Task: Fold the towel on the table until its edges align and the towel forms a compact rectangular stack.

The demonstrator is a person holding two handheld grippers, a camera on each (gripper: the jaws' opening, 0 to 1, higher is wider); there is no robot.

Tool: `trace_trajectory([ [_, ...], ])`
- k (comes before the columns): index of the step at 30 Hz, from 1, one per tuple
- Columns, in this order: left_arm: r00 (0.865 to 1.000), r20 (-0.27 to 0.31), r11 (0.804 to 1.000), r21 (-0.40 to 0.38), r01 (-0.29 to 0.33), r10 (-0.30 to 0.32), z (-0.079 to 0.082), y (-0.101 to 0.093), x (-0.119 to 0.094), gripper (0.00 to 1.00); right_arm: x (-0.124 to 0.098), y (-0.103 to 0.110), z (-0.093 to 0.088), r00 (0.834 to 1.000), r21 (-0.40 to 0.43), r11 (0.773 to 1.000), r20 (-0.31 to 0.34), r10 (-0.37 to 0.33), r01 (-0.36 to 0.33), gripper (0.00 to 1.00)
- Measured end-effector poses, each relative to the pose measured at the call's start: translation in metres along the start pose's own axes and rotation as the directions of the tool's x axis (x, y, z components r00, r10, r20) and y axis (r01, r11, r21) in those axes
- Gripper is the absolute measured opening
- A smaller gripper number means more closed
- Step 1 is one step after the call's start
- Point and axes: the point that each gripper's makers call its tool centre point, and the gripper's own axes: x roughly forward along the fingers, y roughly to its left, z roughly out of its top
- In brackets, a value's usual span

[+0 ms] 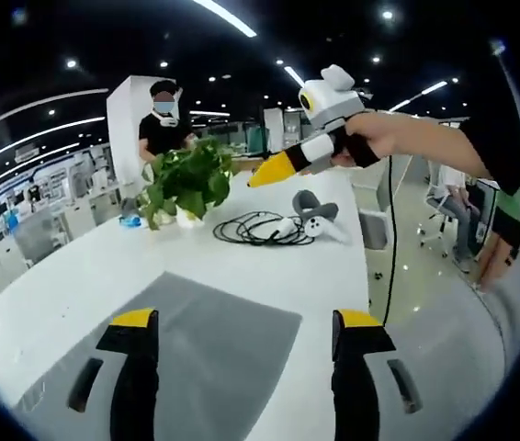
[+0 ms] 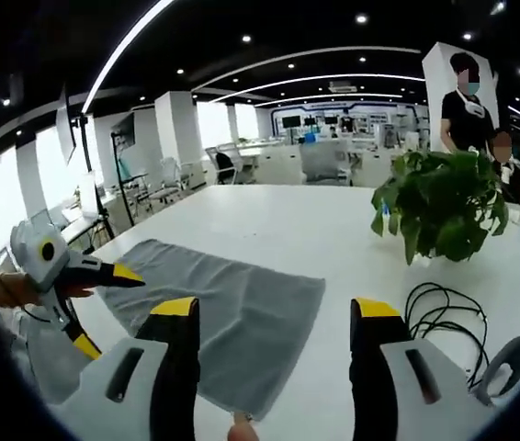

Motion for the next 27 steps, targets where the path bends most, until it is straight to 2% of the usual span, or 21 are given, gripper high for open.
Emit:
trace_trajectory([
  [3, 1.000, 0.018, 1.000, 0.014, 0.003, -0.003, 0.003, 0.000, 0.008, 0.75, 0.011, -0.008, 0.004, 1.000, -0.004, 1.000, 0.006, 0.002, -0.002, 0.65],
  [5, 0.999, 0.041, 1.000, -0.012, 0.018, -0.018, 0.005, -0.001, 0.015, 0.72, 0.019, -0.013, 0.004, 1.000, -0.004, 1.000, 0.004, 0.003, -0.003, 0.65],
  [8, 0.998, 0.012, 0.998, -0.017, 0.062, -0.062, -0.004, -0.006, 0.028, 0.68, 0.029, -0.020, 0.001, 1.000, -0.001, 1.000, -0.014, 0.001, -0.001, 0.65],
  [14, 0.994, -0.018, 0.994, 0.005, 0.108, -0.107, -0.015, -0.014, 0.049, 0.68, 0.045, -0.029, 0.001, 1.000, -0.001, 1.000, -0.025, 0.008, -0.008, 0.65],
  [17, 0.985, -0.051, 0.986, -0.010, 0.165, -0.165, -0.024, -0.025, 0.061, 0.68, 0.054, -0.032, 0.001, 0.999, 0.001, 1.000, -0.030, 0.014, -0.014, 0.64],
  [20, 0.978, -0.052, 0.979, -0.038, 0.199, -0.200, -0.028, -0.034, 0.071, 0.67, 0.064, -0.039, 0.002, 0.999, -0.022, 1.000, -0.031, -0.017, 0.016, 0.62],
  [25, 0.964, -0.097, 0.968, 0.023, 0.249, -0.246, -0.042, -0.045, 0.089, 0.61, 0.078, -0.042, 0.000, 0.999, -0.005, 1.000, -0.037, -0.005, 0.005, 0.61],
  [27, 0.959, -0.107, 0.964, 0.018, 0.264, -0.261, -0.046, -0.048, 0.094, 0.58, 0.085, -0.041, -0.004, 0.999, 0.009, 1.000, -0.042, 0.006, -0.006, 0.60],
])
